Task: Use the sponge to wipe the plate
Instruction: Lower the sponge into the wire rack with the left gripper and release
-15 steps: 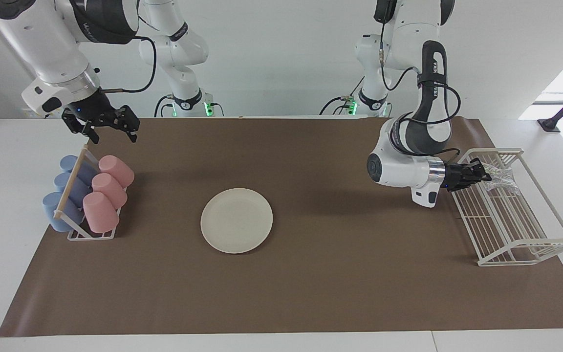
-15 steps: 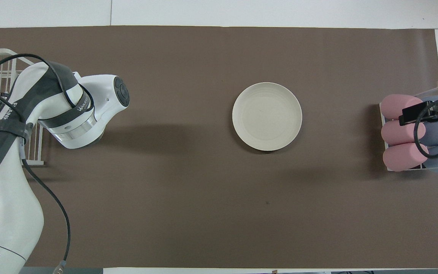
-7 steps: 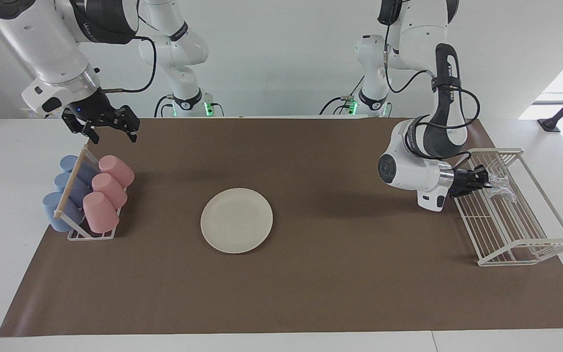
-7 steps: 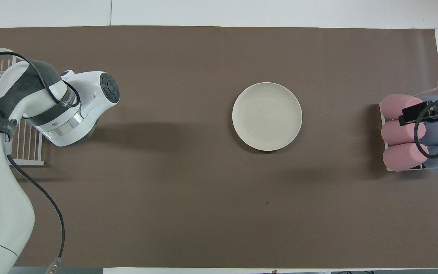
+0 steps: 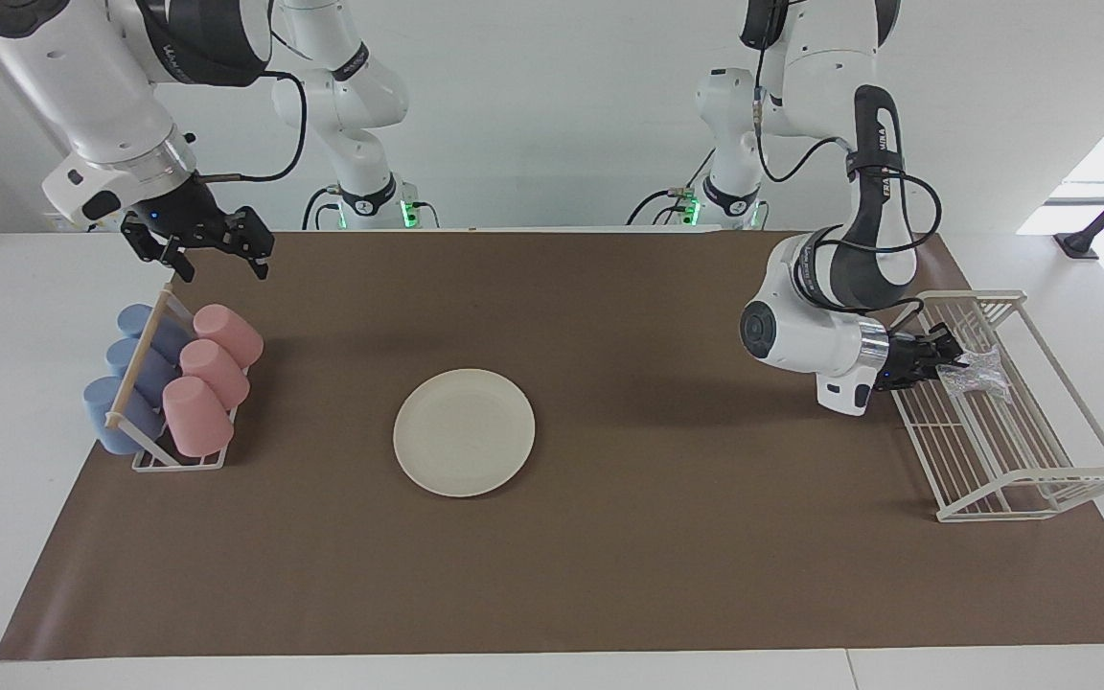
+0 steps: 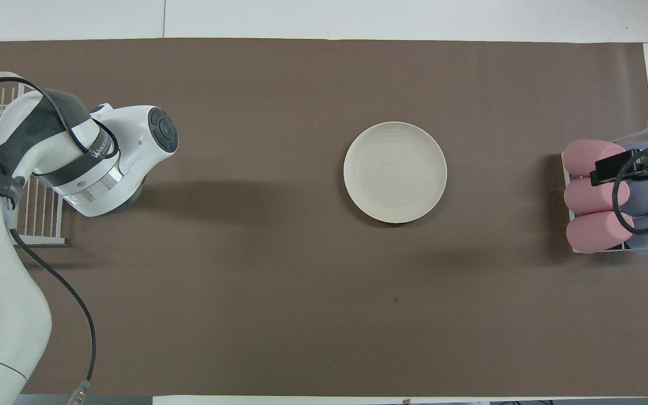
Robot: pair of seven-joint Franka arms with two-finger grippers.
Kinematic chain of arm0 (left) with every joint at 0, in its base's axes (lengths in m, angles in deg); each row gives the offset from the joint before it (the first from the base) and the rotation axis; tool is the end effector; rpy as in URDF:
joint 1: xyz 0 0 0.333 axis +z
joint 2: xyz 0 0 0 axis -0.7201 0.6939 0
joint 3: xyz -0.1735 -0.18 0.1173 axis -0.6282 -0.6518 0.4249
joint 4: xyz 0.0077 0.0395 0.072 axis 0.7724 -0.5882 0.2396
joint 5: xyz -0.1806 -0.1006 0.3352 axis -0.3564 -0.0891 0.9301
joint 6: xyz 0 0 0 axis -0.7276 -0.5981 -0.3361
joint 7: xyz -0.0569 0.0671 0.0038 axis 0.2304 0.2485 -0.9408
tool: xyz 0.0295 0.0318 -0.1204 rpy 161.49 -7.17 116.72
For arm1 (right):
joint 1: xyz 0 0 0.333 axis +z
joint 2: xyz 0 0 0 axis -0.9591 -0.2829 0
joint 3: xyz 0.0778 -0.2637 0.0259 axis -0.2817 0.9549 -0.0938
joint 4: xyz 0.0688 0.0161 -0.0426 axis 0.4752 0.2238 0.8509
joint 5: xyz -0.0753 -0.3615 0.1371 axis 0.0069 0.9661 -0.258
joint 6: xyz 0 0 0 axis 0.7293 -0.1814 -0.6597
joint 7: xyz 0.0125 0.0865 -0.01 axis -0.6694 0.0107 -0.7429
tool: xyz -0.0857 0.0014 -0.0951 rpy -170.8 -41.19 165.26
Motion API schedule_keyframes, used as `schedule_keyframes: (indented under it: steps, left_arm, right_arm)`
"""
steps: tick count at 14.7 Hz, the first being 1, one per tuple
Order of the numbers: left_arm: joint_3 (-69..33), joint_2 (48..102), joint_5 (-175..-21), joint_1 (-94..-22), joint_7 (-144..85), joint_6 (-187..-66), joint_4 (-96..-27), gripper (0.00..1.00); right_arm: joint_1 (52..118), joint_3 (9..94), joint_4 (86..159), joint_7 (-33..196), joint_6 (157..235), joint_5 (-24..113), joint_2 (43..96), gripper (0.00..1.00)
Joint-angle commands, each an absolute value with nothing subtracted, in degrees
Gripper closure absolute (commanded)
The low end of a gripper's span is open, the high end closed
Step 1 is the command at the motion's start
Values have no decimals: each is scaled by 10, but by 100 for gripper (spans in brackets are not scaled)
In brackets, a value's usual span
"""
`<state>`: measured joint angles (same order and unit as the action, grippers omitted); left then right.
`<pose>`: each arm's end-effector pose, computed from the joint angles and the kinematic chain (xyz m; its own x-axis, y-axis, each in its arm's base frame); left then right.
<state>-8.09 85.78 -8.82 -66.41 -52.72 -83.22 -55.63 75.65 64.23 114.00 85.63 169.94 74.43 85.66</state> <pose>0.6029 -0.0336 0.3231 0.9975 -0.0281 0.0644 0.0496 -0.3683 -0.9284 0.5487 -0.0314 0.5355 0.9991 0.0062 -0.0427 0.0055 -0.9998 -0.0180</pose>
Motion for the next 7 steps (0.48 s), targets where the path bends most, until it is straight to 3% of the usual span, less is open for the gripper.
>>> schedule_keyframes:
  steps: [1, 4, 7]
  left_arm:
    - [-82, 854, -97, -657, -526, -844, -552, 0]
    - [-82, 850, -125, -650, -499, -850, -537, 0]
    - [-78, 828, -236, -643, -381, -850, -472, 0]
  right_arm:
    - [751, 637, 1146, 868, 1708, 752, 861, 0]
    - [751, 637, 1146, 867, 1708, 752, 861, 0]
    - [754, 636, 1144, 866, 1708, 751, 861, 0]
